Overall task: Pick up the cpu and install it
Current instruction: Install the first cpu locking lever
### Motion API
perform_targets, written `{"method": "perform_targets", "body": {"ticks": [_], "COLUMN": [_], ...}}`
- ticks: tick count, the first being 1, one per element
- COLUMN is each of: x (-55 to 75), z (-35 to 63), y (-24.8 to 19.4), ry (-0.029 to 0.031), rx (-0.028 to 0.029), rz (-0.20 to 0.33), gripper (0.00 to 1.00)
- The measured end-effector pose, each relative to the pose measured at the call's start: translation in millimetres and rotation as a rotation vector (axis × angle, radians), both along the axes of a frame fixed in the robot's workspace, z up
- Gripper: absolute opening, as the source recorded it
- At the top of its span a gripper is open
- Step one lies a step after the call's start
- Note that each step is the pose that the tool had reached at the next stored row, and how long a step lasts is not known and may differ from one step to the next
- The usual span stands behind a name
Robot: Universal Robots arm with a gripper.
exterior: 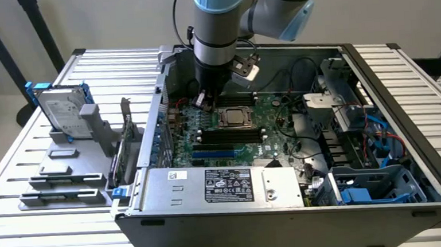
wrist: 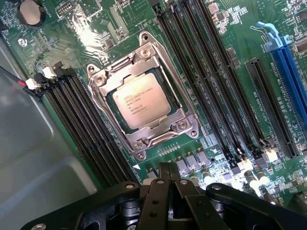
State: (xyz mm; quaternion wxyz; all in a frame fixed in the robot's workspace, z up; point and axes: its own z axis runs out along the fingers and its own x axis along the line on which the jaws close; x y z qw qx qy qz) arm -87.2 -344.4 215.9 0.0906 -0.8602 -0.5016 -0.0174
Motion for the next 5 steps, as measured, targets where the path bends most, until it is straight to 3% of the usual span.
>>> {"method": "perform_targets", "body": {"ticks": [5], "x": [0.0], "z": [0.0], "y": [0.0], "ry": [0.0], "rx": [0.0], "rz": [0.0], "gripper": [0.11]}}
